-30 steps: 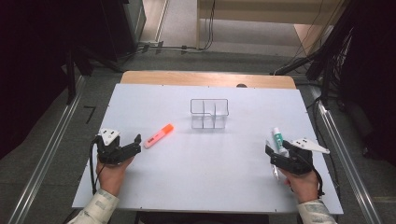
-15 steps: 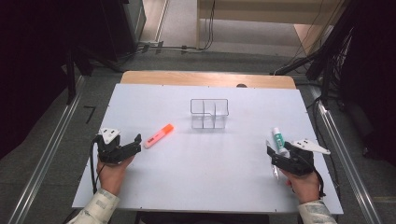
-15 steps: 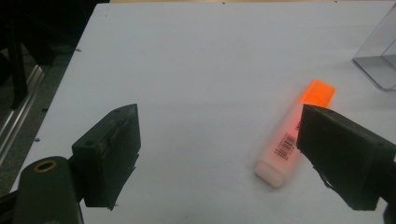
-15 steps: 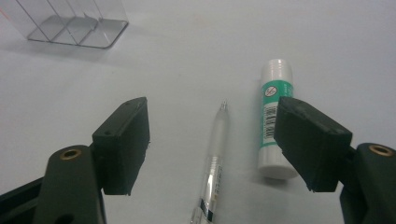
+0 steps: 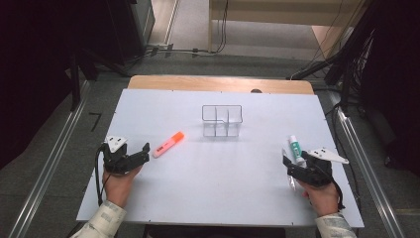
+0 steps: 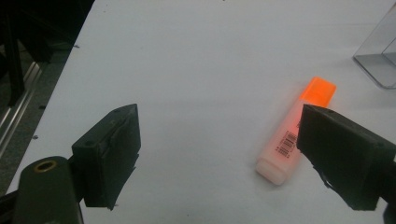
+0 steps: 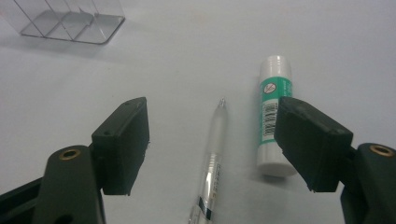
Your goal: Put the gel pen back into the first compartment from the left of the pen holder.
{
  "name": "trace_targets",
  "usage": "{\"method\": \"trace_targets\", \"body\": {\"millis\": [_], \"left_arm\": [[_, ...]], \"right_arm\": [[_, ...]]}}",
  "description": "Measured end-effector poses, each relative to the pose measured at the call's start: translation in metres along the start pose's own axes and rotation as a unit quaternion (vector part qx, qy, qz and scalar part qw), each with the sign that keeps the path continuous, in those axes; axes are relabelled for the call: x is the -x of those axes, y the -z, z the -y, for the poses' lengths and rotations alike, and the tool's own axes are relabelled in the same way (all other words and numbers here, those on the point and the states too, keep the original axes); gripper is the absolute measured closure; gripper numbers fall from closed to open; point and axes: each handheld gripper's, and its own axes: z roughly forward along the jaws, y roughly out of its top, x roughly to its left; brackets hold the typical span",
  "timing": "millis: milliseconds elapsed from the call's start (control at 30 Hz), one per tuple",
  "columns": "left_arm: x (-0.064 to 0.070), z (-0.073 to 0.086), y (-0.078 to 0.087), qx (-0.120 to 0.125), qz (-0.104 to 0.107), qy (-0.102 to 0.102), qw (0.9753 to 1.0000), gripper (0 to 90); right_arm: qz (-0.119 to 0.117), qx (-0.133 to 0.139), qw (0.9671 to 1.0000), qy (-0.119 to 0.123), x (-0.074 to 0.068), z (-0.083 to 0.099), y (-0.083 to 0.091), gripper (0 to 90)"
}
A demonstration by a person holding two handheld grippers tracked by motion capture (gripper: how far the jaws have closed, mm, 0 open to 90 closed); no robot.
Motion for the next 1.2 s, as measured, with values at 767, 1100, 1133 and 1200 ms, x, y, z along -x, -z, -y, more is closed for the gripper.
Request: {"method": "trace_targets", "body": {"millis": [767,1100,1133,1200], "left_arm": [[0.001,0.000,-0.001,-0.002,-0.004,0.000,1.0000,14.1],[0.001,0.000,-0.002,-0.006,-0.005,-0.001,1.0000,14.2],[0.001,0.000,-0.002,-0.006,-0.006,-0.001,1.0000,14.2],[0.001,0.000,-0.002,-0.008,-0.006,-0.001,0.9999,14.2]], "right_arm": [[0.000,-0.031,0.9991,0.028,-0.004,0.001,-0.024,48.0],[-0.001,-0.049,0.9985,0.021,-0.001,0.002,-0.033,55.7],[0.000,-0.049,0.9986,0.021,0.000,0.002,-0.033,55.9],[0.004,-0.052,0.9985,0.019,0.001,0.001,-0.035,57.3]]}}
